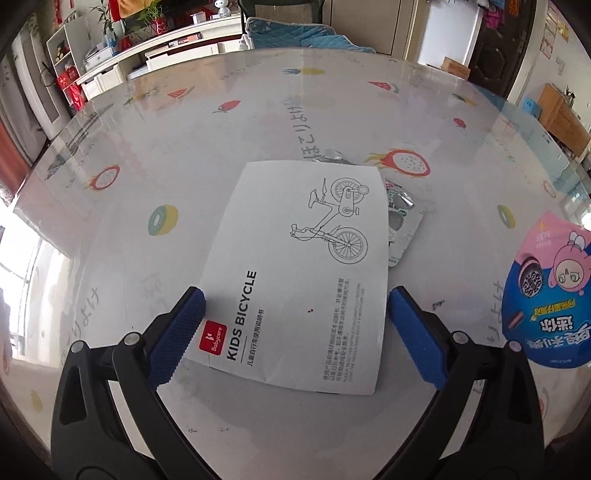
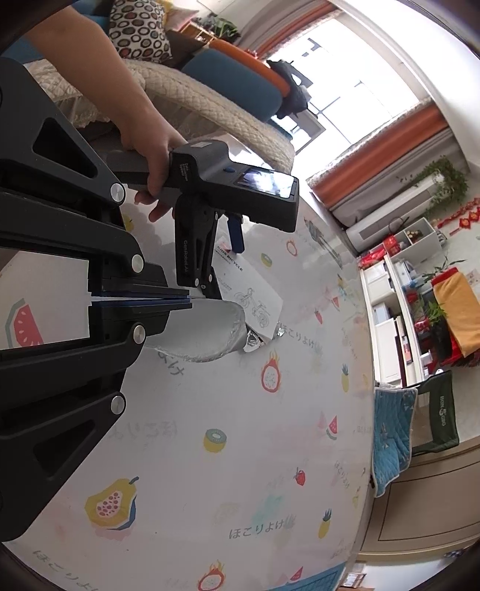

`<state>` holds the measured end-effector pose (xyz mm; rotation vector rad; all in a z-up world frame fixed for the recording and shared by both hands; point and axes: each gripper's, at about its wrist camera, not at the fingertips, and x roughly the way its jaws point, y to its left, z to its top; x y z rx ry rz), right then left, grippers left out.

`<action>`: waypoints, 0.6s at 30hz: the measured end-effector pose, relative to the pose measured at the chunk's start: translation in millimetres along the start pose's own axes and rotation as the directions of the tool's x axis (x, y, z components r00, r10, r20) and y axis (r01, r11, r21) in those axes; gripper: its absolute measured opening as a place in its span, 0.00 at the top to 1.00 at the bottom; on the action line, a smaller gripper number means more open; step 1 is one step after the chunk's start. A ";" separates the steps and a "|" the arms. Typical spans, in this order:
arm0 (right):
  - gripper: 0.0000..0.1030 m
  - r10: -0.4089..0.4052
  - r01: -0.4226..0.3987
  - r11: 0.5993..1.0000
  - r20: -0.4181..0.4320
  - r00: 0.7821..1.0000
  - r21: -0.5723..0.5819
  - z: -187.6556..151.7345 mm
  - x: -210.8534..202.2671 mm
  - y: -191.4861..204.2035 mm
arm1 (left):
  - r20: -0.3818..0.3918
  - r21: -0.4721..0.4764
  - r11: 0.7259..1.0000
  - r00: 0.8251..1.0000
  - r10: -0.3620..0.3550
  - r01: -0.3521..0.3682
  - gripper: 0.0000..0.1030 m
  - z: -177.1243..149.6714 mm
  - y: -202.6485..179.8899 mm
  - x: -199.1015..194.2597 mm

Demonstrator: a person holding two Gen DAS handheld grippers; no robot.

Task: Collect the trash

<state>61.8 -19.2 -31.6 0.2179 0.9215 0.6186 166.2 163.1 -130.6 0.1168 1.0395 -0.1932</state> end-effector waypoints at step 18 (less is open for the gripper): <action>0.99 0.010 -0.010 1.000 0.006 1.000 0.024 0.2 -1.9 -9.7 | 0.016 0.113 0.990 0.996 -0.091 0.089 0.86 5.4 -25.2 -16.9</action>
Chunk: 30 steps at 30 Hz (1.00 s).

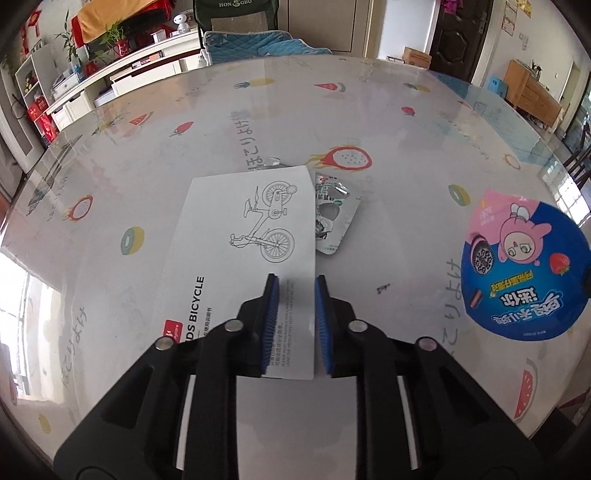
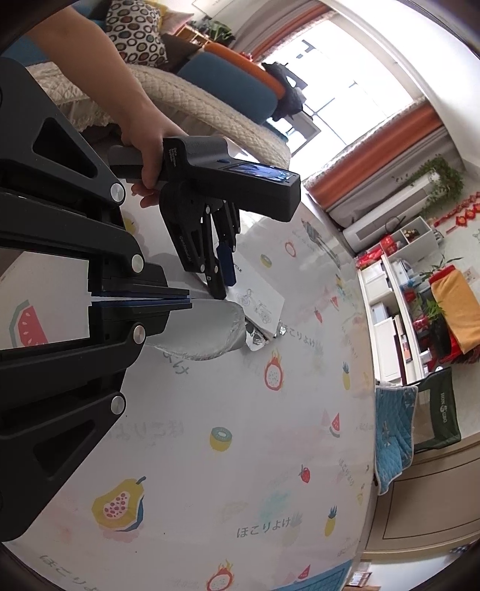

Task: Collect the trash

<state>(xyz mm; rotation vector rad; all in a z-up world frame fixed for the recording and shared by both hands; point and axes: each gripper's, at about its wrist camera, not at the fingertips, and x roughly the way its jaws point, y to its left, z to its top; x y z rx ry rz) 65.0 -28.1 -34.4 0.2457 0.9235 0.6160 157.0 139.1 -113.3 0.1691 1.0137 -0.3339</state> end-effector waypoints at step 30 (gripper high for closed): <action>0.99 0.047 -0.047 0.999 0.005 0.999 0.002 2.0 3.6 -3.7 | -0.105 -0.150 0.987 0.993 0.047 -0.063 0.06 24.0 68.0 25.9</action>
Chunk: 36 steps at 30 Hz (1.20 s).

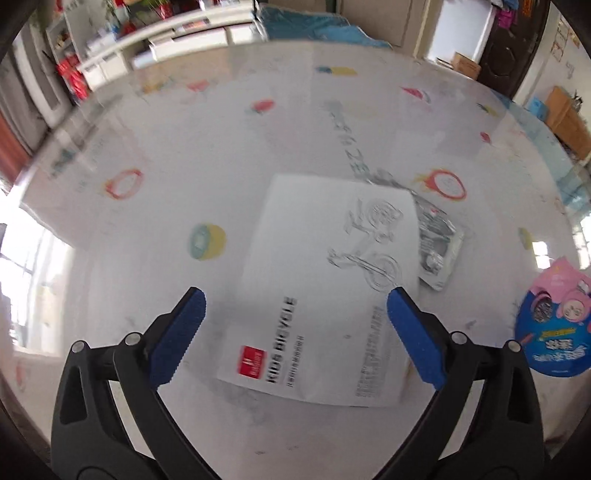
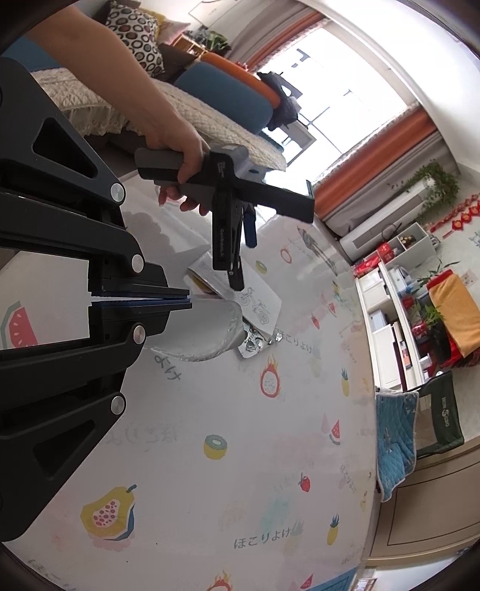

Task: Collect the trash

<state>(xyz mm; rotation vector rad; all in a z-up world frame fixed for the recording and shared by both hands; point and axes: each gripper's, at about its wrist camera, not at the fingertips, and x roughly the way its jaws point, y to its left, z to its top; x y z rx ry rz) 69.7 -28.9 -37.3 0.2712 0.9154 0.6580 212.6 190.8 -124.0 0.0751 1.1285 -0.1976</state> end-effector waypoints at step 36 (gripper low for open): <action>0.95 -0.028 0.030 0.982 -0.014 1.000 0.188 16.6 13.1 -37.6 | -0.050 0.189 0.978 0.996 -0.079 0.087 0.05 -20.3 -37.7 -2.6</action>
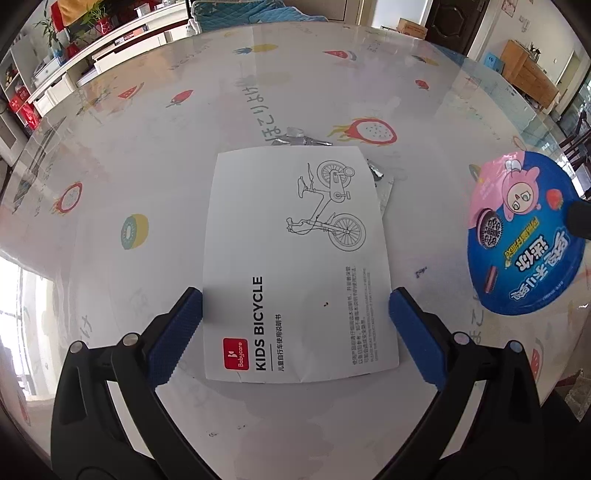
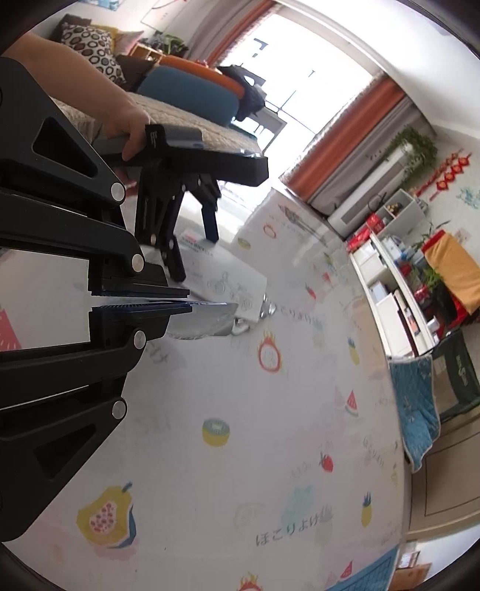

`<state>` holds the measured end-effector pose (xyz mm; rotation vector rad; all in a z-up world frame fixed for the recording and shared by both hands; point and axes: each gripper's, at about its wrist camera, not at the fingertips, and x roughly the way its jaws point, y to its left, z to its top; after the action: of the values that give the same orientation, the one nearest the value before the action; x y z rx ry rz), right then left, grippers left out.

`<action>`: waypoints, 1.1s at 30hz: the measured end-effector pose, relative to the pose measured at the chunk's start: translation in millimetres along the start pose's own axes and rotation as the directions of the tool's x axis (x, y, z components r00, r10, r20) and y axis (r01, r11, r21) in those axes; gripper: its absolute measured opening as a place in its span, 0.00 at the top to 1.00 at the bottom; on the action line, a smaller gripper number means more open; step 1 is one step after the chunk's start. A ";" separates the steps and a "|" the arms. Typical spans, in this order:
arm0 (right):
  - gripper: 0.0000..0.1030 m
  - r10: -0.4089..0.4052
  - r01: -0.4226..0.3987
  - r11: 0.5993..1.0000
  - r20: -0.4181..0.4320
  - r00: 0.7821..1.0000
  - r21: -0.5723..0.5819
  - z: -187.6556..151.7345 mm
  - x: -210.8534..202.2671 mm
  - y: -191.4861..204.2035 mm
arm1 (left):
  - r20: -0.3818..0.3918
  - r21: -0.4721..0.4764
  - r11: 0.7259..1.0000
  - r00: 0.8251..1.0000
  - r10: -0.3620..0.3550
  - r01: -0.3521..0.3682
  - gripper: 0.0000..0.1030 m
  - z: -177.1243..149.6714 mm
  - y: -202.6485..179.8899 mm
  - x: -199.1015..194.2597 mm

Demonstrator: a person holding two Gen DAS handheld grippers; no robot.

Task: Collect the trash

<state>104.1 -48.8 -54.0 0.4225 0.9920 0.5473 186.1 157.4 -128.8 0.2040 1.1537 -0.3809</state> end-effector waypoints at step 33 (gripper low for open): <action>0.98 0.048 -0.048 0.999 0.008 0.999 0.013 -9.3 -17.3 1.3 | 0.088 -0.053 0.997 0.994 0.067 -0.063 0.78 -12.2 6.7 -22.6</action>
<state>88.2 -57.5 -46.3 0.4611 0.9805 0.5825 170.5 172.1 -113.1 0.1788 1.0643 -0.3006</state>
